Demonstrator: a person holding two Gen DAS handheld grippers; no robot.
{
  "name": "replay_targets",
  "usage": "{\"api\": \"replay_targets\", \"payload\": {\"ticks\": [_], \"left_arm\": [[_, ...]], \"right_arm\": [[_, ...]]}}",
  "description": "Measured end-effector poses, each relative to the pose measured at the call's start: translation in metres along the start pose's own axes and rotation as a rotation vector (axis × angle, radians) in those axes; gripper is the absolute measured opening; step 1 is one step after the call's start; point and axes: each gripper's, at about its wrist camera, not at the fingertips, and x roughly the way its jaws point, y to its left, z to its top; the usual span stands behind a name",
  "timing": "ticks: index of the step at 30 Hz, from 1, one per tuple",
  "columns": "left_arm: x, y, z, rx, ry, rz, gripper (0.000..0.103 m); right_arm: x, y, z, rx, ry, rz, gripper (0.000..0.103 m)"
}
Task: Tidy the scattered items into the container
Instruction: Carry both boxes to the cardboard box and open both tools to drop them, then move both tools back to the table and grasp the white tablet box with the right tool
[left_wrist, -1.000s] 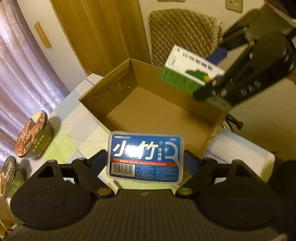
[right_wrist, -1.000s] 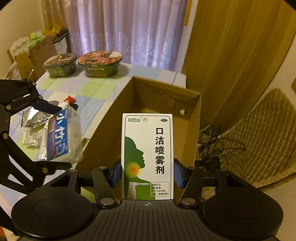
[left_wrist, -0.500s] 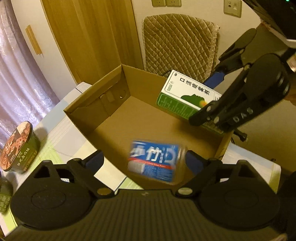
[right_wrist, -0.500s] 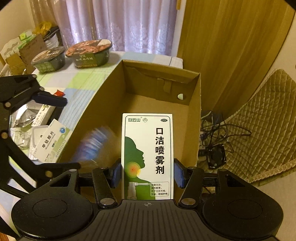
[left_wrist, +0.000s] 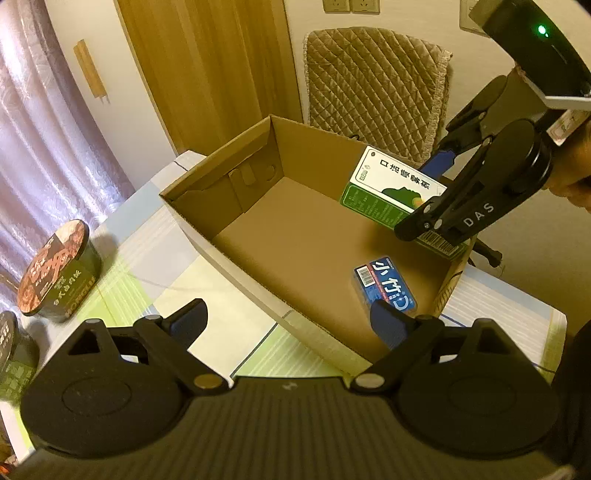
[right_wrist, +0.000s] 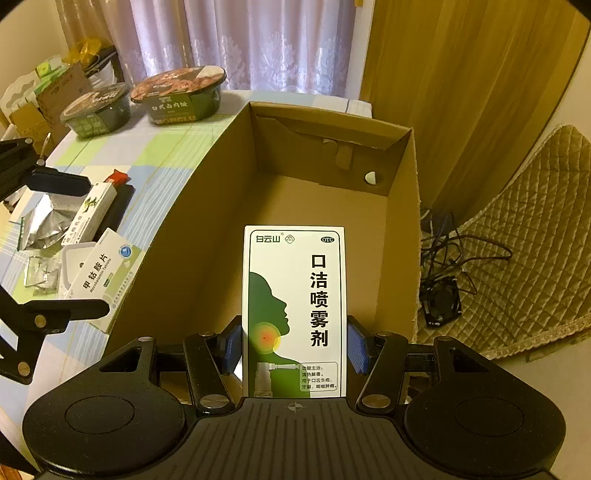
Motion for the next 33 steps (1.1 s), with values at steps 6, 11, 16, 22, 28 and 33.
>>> {"api": "replay_targets", "payload": {"ticks": [6, 11, 16, 22, 28, 33], "left_arm": [[-0.001, 0.002, -0.003, -0.026, -0.004, -0.008, 0.093], [-0.002, 0.003, -0.008, -0.039, 0.0, -0.007, 0.093], [-0.009, 0.003, -0.014, -0.058, -0.001, -0.005, 0.094], [-0.025, 0.005, -0.025, -0.075, 0.001, 0.015, 0.096], [-0.047, 0.01, -0.039, -0.103, -0.004, 0.039, 0.096], [-0.067, 0.015, -0.053, -0.129, -0.01, 0.064, 0.097]], "right_arm": [[0.001, 0.002, 0.001, -0.018, -0.037, 0.019, 0.082], [-0.007, 0.005, 0.001, -0.03, -0.072, -0.019, 0.096], [-0.014, 0.01, -0.001, -0.05, -0.067, -0.032, 0.096], [-0.028, 0.024, -0.002, -0.088, -0.079, -0.051, 0.096], [-0.044, 0.044, -0.002, -0.138, -0.102, -0.065, 0.096], [-0.057, 0.065, -0.002, -0.17, -0.121, -0.065, 0.096]]}}
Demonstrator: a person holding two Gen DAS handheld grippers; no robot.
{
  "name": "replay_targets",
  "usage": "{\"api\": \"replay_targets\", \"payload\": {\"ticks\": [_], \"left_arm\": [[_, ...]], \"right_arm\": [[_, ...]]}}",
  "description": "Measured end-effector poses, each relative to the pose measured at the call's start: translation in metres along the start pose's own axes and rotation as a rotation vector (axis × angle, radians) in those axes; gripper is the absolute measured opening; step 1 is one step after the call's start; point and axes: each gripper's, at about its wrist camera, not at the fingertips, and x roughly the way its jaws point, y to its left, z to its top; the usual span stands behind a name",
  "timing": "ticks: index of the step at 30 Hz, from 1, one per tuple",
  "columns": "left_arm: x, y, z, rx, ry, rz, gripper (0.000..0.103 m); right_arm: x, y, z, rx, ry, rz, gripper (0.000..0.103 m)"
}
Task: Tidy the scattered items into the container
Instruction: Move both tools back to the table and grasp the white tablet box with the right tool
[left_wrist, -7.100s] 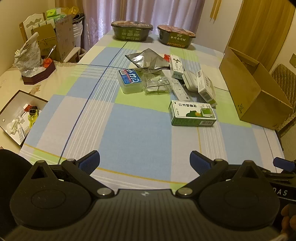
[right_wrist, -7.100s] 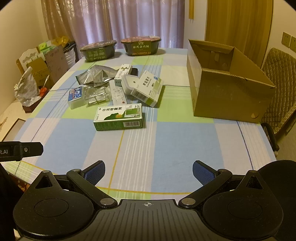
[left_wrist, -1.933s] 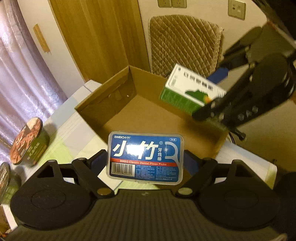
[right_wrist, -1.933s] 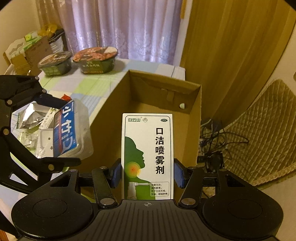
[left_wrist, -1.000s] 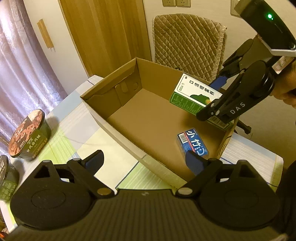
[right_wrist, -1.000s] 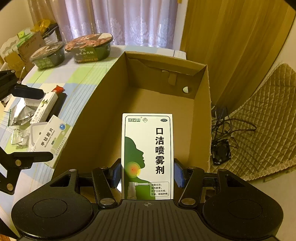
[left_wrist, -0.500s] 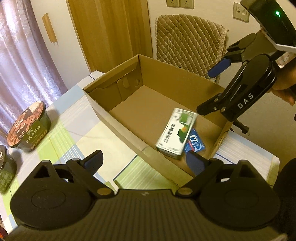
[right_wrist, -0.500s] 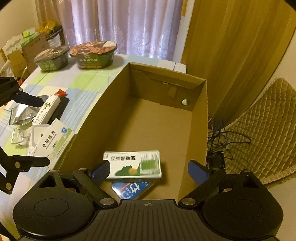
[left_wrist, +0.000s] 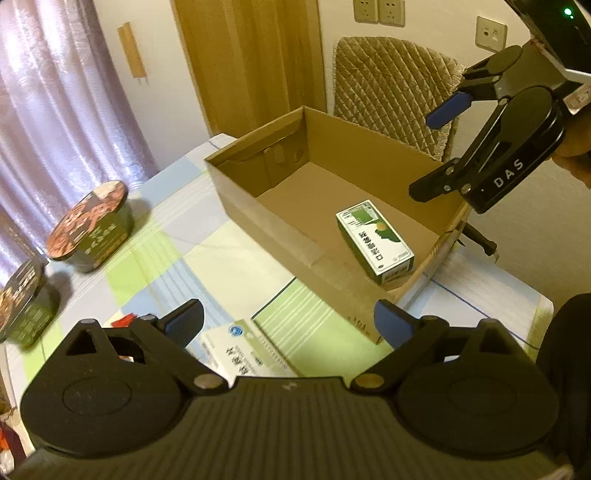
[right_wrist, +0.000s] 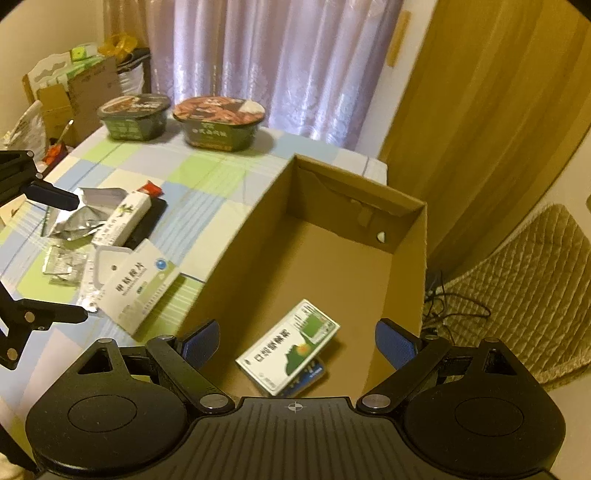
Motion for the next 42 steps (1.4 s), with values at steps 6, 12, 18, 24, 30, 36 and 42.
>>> {"api": "replay_targets", "payload": {"ticks": [6, 12, 18, 24, 30, 36, 42], "left_arm": [[-0.03, 0.012, -0.027, -0.043, -0.006, 0.033, 0.097], [-0.056, 0.036, -0.076, -0.108, 0.04, 0.079, 0.097], [-0.073, 0.056, -0.129, -0.164, 0.1, 0.109, 0.097], [-0.074, 0.073, -0.168, -0.219, 0.14, 0.133, 0.097], [-0.064, 0.088, -0.191, -0.282, 0.154, 0.145, 0.097], [-0.042, 0.099, -0.202, -0.303, 0.157, 0.161, 0.097], [-0.014, 0.11, -0.206, -0.316, 0.166, 0.143, 0.097]], "right_arm": [[-0.02, 0.028, 0.006, 0.003, -0.062, 0.058, 0.096], [-0.034, 0.072, 0.01, -0.035, -0.134, 0.122, 0.096], [-0.029, 0.117, 0.007, -0.072, -0.141, 0.196, 0.096], [-0.009, 0.156, 0.004, -0.165, -0.099, 0.241, 0.103], [0.028, 0.175, 0.003, -0.076, 0.01, 0.28, 0.103], [0.063, 0.186, 0.003, 0.036, 0.077, 0.287, 0.103], [0.106, 0.184, 0.0, 0.21, 0.119, 0.294, 0.103]]}}
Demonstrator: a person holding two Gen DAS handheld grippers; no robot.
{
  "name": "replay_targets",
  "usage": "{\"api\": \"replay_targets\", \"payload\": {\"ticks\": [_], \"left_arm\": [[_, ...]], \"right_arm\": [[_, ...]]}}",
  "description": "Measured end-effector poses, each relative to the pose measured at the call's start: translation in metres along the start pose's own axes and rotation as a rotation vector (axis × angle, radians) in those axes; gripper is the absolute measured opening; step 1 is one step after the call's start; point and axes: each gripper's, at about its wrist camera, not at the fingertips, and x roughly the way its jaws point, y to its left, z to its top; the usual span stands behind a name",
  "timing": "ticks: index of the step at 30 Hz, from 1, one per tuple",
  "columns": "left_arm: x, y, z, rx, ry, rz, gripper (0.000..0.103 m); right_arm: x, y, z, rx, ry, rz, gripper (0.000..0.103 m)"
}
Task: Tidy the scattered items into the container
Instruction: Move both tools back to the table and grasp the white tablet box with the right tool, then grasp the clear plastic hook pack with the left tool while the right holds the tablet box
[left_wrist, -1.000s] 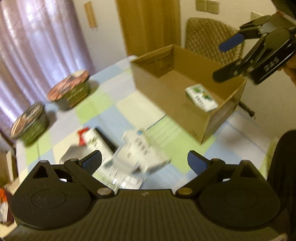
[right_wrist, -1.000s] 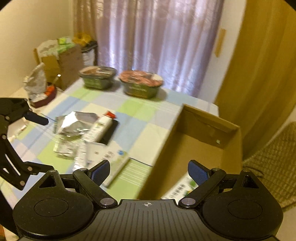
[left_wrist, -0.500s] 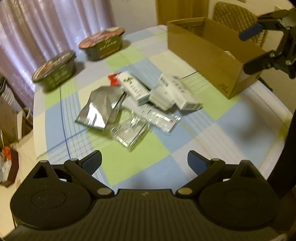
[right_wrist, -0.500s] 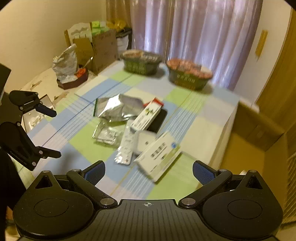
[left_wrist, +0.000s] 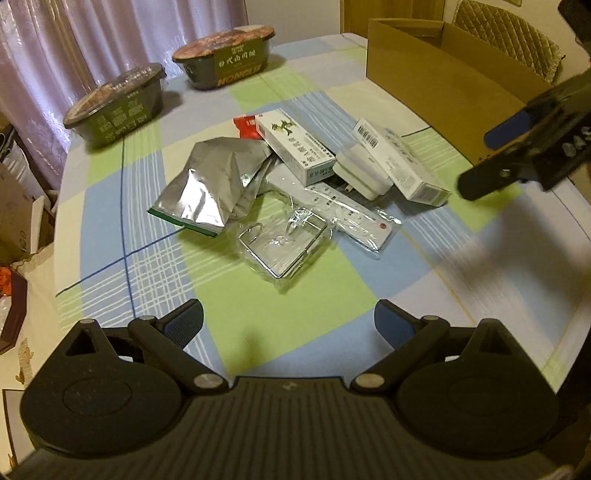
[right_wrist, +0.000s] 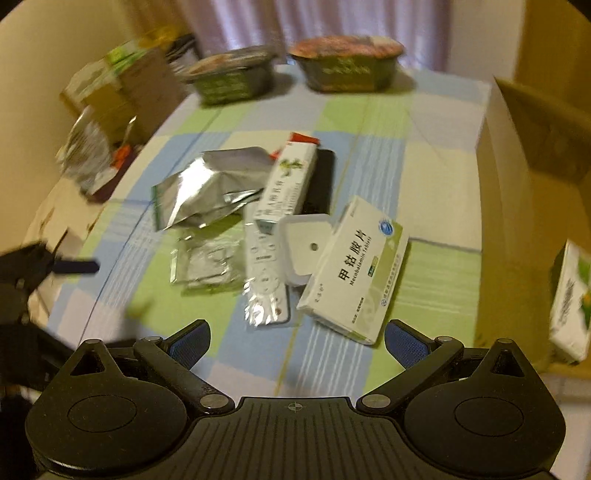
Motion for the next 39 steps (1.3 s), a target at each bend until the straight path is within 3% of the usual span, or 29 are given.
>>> {"api": "replay_targets", "payload": {"ticks": [7, 10, 15, 17, 20, 25, 32, 39], "left_arm": [[0.024, 0.007, 0.003, -0.02, 0.003, -0.012, 0.097], [0.031, 0.008, 0.005, -0.017, -0.003, -0.017, 0.097], [0.042, 0.01, 0.011, -0.018, -0.01, -0.025, 0.097], [0.043, 0.01, 0.013, -0.016, -0.015, -0.025, 0.097], [0.046, 0.01, 0.015, -0.01, -0.017, -0.02, 0.097], [0.049, 0.005, 0.018, 0.024, -0.013, -0.013, 0.097], [0.072, -0.009, 0.029, 0.3, 0.032, 0.003, 0.096], [0.099, -0.004, 0.042, 0.383, 0.088, -0.056, 0.089]], "right_arm": [[0.039, -0.031, 0.013, 0.193, -0.015, -0.026, 0.103], [0.048, -0.041, 0.016, 0.232, -0.028, -0.038, 0.089], [0.063, -0.055, 0.014, 0.277, -0.015, -0.045, 0.088], [0.066, -0.059, 0.012, 0.29, -0.012, -0.038, 0.078], [0.063, -0.06, 0.008, 0.289, -0.011, -0.037, 0.076], [0.049, -0.042, -0.007, 0.133, 0.014, -0.097, 0.076], [0.034, -0.019, -0.047, -0.204, 0.079, -0.172, 0.076], [0.035, -0.023, -0.072, -0.354, 0.124, -0.188, 0.076]]}}
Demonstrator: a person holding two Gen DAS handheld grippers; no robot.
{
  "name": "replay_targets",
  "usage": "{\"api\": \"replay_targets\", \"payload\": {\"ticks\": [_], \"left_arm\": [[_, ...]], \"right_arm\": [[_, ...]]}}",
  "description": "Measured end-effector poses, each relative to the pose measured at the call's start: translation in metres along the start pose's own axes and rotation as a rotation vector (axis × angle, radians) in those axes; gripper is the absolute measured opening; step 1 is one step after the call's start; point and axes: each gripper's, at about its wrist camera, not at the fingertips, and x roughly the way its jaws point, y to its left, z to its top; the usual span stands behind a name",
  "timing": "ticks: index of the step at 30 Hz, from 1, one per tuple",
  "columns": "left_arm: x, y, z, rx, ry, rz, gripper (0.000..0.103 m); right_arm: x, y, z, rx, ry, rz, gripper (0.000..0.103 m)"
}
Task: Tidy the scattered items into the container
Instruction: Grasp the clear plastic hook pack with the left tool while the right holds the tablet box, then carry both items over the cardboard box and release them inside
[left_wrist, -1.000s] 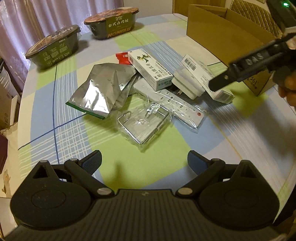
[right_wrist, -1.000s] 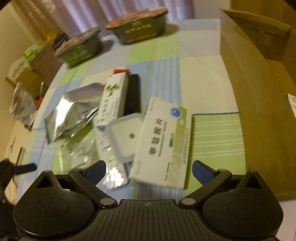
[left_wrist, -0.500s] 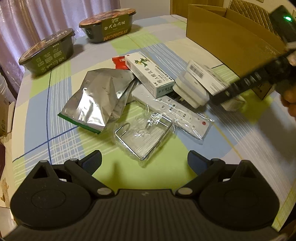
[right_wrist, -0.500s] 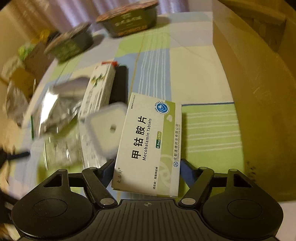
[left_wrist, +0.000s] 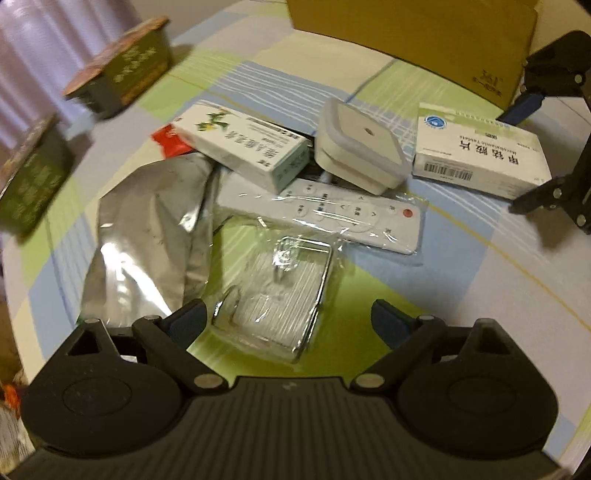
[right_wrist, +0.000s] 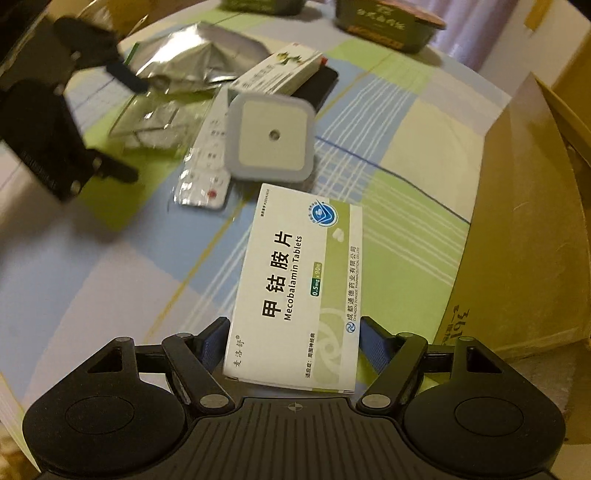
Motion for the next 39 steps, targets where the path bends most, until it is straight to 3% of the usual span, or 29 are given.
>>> {"api": "replay_targets", "payload": {"ticks": [6, 11, 13, 14, 19, 22, 25, 26, 27, 30, 32, 39], "left_arm": [[-0.012, -0.01, -0.004, 0.01, 0.018, -0.015, 0.064], [-0.029, -0.031, -0.017, 0.008, 0.015, -0.042, 0.064], [-0.032, -0.03, -0.018, -0.037, -0.003, -0.032, 0.074], [-0.032, -0.027, -0.018, -0.071, -0.012, -0.028, 0.082], [-0.02, -0.013, -0.008, -0.187, -0.008, -0.032, 0.083], [-0.01, -0.01, -0.005, -0.185, 0.007, -0.033, 0.083], [-0.006, -0.01, -0.006, -0.158, 0.021, -0.025, 0.074], [-0.007, -0.01, -0.007, -0.15, 0.017, -0.02, 0.069], [-0.009, -0.01, -0.008, -0.15, 0.016, -0.018, 0.057], [-0.016, -0.01, -0.01, -0.156, 0.017, -0.027, 0.051], [-0.021, -0.015, -0.013, -0.141, 0.017, -0.039, 0.05], [-0.042, -0.043, -0.025, -0.153, 0.011, -0.07, 0.05]], "right_arm": [[0.005, 0.0, 0.002, 0.005, -0.007, 0.03, 0.077], [-0.001, 0.008, 0.0, -0.01, -0.012, 0.043, 0.077], [-0.003, 0.009, -0.002, -0.015, -0.023, 0.041, 0.081], [-0.005, 0.009, -0.003, -0.018, -0.032, 0.041, 0.091], [-0.007, 0.007, -0.005, -0.018, -0.065, 0.037, 0.093], [-0.006, 0.003, -0.004, 0.018, -0.074, 0.049, 0.093], [-0.004, 0.0, -0.002, 0.05, -0.074, 0.062, 0.093], [-0.003, -0.001, -0.001, 0.057, -0.074, 0.065, 0.093], [-0.002, -0.001, 0.0, 0.063, -0.073, 0.068, 0.093], [0.0, -0.001, 0.001, 0.084, -0.065, 0.083, 0.093], [0.001, -0.001, 0.002, 0.091, -0.06, 0.085, 0.074], [-0.009, 0.001, -0.004, 0.102, -0.061, 0.071, 0.073]]}}
